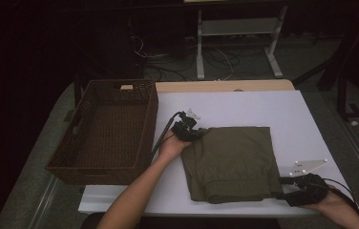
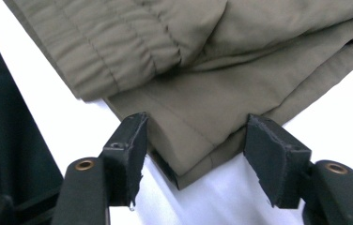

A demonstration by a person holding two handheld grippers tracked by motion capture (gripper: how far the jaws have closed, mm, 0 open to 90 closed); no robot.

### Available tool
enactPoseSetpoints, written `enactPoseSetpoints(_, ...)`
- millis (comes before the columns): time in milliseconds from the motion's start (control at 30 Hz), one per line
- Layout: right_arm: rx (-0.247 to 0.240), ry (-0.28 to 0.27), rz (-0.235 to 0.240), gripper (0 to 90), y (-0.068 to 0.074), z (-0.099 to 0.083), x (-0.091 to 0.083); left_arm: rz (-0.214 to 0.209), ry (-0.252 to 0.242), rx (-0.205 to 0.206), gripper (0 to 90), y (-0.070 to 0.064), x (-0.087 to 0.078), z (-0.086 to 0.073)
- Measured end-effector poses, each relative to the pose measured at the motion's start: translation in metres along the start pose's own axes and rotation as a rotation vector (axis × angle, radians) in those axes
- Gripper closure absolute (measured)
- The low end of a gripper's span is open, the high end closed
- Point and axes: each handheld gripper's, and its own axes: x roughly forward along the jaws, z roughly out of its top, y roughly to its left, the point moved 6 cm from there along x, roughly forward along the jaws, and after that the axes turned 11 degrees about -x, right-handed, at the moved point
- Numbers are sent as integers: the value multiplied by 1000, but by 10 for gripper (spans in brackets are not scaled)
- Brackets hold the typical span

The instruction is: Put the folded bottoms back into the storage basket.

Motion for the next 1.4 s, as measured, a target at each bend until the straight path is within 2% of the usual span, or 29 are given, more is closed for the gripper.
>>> enactPoseSetpoints(133, -36, 16, -34, 513, 0, -1, -1, -1, 0, 0, 829, 0, 0, 0)
enactPoseSetpoints(300, -37, 2, -20, 714, -1, -1, -2, 1, 0, 0, 829, 0, 0, 0)
enactPoseSetpoints(467, -45, 1, -14, 809, 0, 0, -1, 2, 1, 1, 829, 0, 0, 0)
enactPoseSetpoints(733, -57, -4, -19, 845, -1, 4, -1, 3, 3, 2, 829, 0, 0, 0)
enactPoseSetpoints(867, -41, -66, -8, 847, -3, 12, -7, 7, 2, 8, 830, -1, 0, 0)
enactPoseSetpoints(1100, -52, -120, -16, 846, -9, 27, -12, 12, 1, 12, 831, -2, 0, 0)
enactPoseSetpoints(1400, -66, -174, -13, 846, -18, 52, -12, 12, 1, 18, 832, -2, 0, 0)
